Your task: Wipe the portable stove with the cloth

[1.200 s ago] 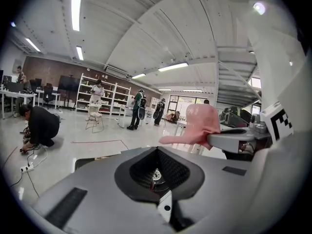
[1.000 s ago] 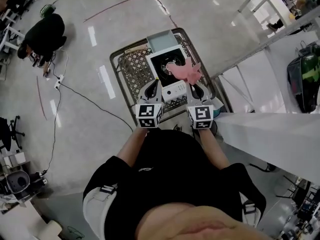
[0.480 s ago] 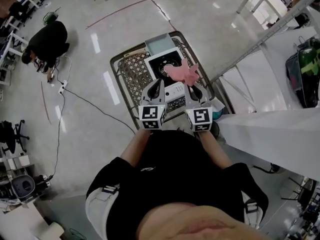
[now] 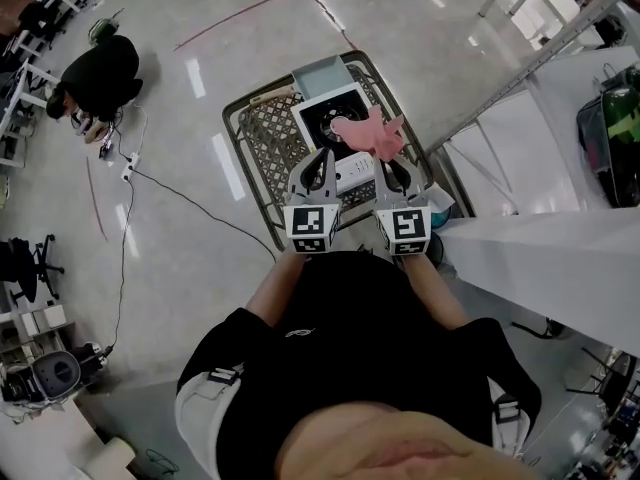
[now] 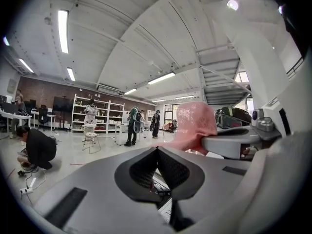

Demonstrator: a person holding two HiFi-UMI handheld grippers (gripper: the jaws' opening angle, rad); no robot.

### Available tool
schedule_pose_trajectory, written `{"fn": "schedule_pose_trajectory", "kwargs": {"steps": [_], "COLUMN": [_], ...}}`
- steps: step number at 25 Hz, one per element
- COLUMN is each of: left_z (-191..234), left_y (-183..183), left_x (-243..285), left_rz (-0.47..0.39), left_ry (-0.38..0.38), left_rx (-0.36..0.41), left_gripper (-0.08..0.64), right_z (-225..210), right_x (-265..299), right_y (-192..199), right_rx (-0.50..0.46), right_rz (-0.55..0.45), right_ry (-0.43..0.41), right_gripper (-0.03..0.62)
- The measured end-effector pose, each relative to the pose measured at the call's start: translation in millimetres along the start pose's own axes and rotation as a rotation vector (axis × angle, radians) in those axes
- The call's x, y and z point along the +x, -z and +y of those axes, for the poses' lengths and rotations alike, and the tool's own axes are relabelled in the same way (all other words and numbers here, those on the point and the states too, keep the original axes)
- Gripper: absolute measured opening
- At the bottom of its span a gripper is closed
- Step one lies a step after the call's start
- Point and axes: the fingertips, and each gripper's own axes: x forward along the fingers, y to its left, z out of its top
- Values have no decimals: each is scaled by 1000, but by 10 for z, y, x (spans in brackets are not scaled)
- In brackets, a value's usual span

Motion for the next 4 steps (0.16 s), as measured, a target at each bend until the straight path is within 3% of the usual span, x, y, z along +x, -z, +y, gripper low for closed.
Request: {"fn": "schedule_pose_trajectory", "kwargs": {"steps": [4], "left_z": [-16], "left_y": [-41], "left_x": [32], "left_rz": [-15], "left_ry": [-12], "left_rx": [13], "left_gripper": [0], "right_z": [-83], "right_x": [13], "right_y": [-48], "right_rx": [-20], "right_rz": [-15], "right_ry": [8], "right_gripper": [17]}}
